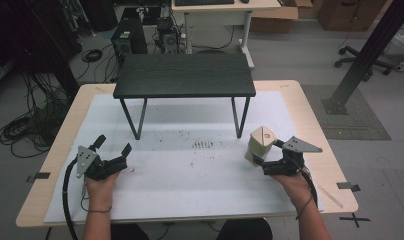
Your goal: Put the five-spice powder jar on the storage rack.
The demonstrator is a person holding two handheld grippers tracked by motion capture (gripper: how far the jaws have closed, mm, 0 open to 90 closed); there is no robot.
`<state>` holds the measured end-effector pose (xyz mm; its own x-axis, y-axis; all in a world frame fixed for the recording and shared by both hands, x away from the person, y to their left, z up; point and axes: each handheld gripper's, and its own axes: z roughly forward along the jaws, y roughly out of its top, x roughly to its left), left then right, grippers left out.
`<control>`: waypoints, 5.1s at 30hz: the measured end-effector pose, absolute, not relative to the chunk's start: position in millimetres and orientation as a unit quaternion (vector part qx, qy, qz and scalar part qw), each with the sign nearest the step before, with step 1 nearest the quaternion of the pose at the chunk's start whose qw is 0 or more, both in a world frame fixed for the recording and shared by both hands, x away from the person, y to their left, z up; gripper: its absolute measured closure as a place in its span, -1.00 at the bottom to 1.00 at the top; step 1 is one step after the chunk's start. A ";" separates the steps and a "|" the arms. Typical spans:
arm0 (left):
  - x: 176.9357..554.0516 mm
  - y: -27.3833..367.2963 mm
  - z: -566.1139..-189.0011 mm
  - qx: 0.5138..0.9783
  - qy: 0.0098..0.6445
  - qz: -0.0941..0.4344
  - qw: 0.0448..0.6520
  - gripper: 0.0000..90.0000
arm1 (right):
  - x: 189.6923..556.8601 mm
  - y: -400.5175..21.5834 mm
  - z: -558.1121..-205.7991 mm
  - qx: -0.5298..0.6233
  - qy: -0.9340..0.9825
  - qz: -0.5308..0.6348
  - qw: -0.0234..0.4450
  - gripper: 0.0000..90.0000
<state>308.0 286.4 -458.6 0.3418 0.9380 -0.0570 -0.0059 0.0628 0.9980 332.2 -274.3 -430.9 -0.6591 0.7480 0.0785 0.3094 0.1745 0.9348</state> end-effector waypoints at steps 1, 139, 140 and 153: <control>308.0 286.4 -458.6 0.559 0.417 0.394 0.598 -0.99 | 332.2 -274.3 -430.9 0.358 0.738 0.533 0.206 -1.00; 308.5 286.8 -458.6 0.558 0.414 0.393 0.602 -0.99 | 336.4 -268.6 -433.6 0.351 0.722 0.544 0.242 -0.34; 308.4 286.7 -458.6 0.558 0.413 0.393 0.602 -0.99 | 335.6 -269.3 -432.2 0.350 0.723 0.544 0.243 -0.34; 308.0 286.0 -458.6 0.559 0.413 0.393 0.602 -0.99 | 328.8 -268.7 -405.8 0.337 0.725 0.549 0.245 -0.34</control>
<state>308.0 286.0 -458.6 0.3499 0.9350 -0.0582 -0.0102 0.0659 0.9978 328.8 -268.7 -405.8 -0.6527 0.7575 0.0154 0.2200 0.1701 0.9606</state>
